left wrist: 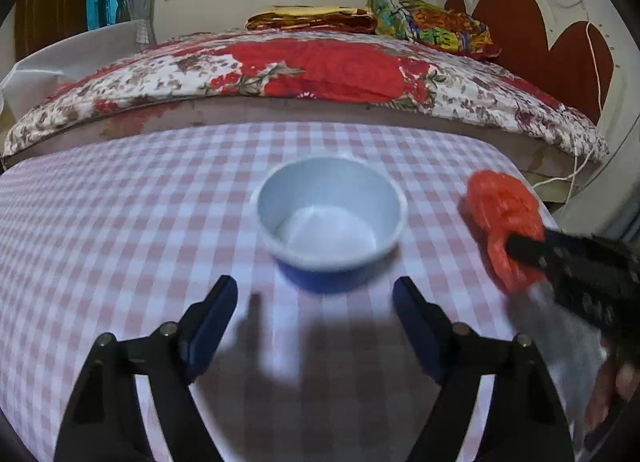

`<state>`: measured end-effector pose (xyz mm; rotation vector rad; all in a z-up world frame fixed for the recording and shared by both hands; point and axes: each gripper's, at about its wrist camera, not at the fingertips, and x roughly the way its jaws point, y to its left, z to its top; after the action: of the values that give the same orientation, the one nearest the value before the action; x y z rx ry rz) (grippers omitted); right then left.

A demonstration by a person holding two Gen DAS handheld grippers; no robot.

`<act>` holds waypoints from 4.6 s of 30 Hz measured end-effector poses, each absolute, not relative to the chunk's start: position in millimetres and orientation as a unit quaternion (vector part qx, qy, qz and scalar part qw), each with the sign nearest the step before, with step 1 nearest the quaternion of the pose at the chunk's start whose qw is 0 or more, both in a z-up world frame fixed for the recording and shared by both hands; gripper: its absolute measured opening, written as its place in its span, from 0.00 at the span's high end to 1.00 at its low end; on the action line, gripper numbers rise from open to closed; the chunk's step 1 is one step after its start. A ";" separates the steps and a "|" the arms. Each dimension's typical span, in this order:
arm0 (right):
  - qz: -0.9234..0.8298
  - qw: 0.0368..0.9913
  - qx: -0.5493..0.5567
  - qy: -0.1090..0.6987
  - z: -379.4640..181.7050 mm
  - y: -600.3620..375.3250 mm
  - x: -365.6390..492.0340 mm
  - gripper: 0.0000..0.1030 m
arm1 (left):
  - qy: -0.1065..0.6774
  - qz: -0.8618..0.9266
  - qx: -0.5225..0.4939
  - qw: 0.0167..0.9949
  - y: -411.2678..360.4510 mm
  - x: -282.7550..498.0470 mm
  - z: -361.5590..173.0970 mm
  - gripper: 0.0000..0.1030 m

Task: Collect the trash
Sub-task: 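Grasp the blue bowl rim with the left tool while the right tool grasps the red plastic bag, then lift the blue bowl and red bag off the table with both tools, then carry the blue bowl and red bag over the black bin with both tools, then open both tools to drop the bowl and red bag into the bin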

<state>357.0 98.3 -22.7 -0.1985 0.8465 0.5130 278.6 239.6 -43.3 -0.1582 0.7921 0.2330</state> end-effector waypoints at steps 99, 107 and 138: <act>-0.041 0.879 0.017 0.474 -94.7 -355.4 123.1 0.67 | 0.424 -0.263 0.073 0.863 -177.0 160.1 -74.5 0.27; -0.044 0.854 -0.002 0.518 -125.3 -369.7 114.3 0.67 | 0.462 -0.301 0.081 0.830 -206.7 162.0 -108.4 0.27; -0.098 0.853 0.004 0.513 -124.8 -399.4 100.2 0.00 | 0.417 -0.262 0.101 0.864 -209.0 155.2 -74.7 0.04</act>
<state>100.2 -399.4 -124.8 0.0085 1.0788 -0.2055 155.2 -209.0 -74.7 0.2120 0.8750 -0.5496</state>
